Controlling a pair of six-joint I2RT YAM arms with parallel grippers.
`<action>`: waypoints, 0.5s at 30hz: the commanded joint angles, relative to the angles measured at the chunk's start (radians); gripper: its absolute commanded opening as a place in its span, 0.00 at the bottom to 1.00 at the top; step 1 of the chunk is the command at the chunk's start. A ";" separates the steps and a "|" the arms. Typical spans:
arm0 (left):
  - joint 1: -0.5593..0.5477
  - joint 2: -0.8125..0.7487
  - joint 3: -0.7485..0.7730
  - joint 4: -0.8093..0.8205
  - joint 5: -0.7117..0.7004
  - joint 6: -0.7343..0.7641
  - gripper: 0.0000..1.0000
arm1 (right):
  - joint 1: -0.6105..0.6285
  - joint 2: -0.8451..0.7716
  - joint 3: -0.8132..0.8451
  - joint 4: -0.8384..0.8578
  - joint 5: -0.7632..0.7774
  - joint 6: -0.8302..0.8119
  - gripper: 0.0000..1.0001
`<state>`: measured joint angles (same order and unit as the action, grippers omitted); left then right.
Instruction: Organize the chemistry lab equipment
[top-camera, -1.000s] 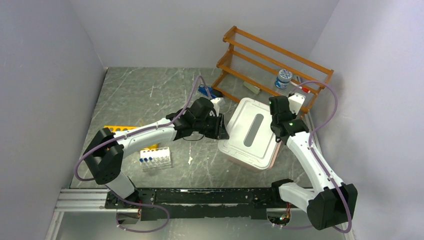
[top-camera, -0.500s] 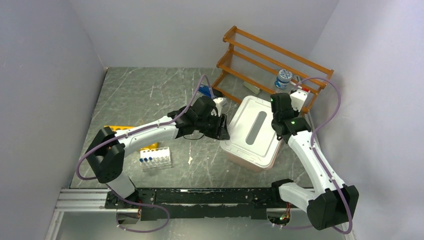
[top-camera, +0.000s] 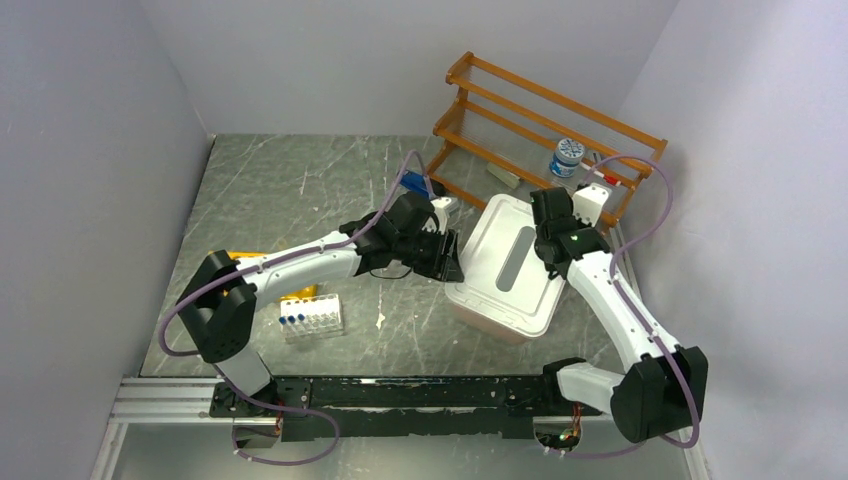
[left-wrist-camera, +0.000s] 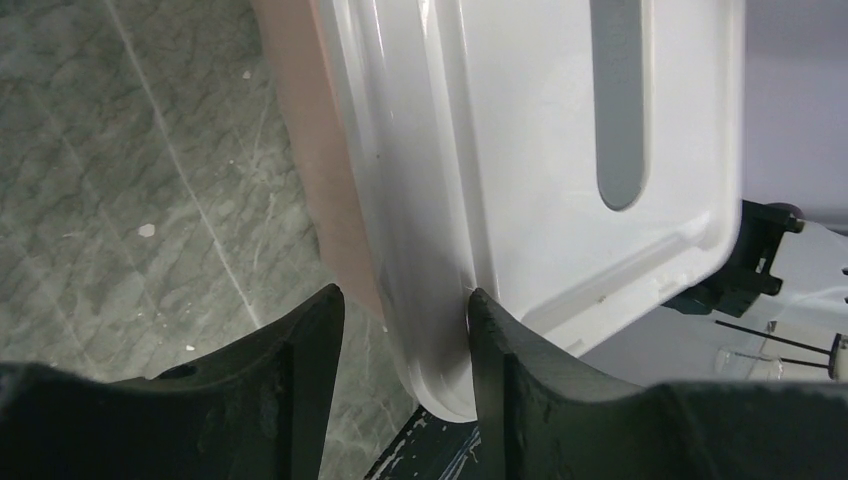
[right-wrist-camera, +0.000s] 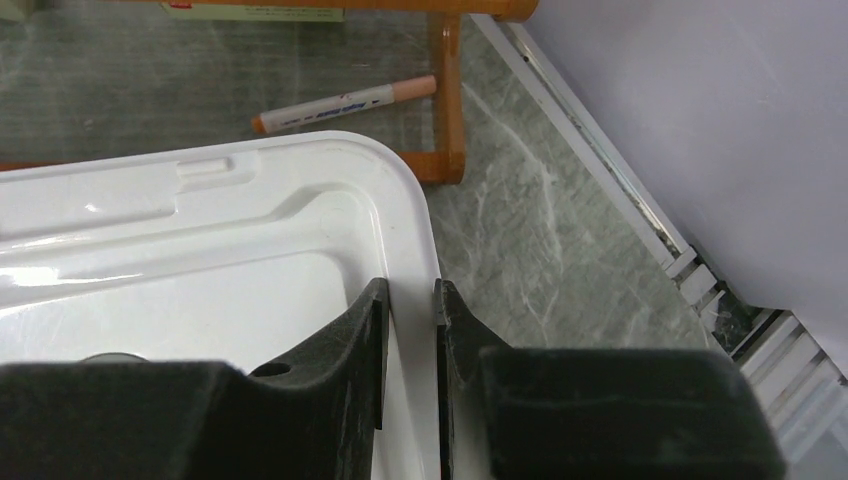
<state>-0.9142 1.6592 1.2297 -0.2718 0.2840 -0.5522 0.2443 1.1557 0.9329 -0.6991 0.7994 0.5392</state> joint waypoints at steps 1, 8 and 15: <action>-0.006 0.035 0.009 -0.013 0.058 0.032 0.54 | -0.015 0.052 -0.004 -0.085 0.114 0.052 0.22; -0.005 0.032 0.010 -0.026 0.029 0.049 0.60 | -0.019 0.042 -0.047 0.007 0.009 0.022 0.37; -0.005 0.003 -0.011 -0.077 -0.136 0.041 0.50 | -0.058 0.044 -0.129 0.146 -0.300 0.005 0.24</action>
<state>-0.9157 1.6714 1.2301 -0.2592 0.2924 -0.5385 0.2058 1.1667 0.8852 -0.5980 0.7704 0.5377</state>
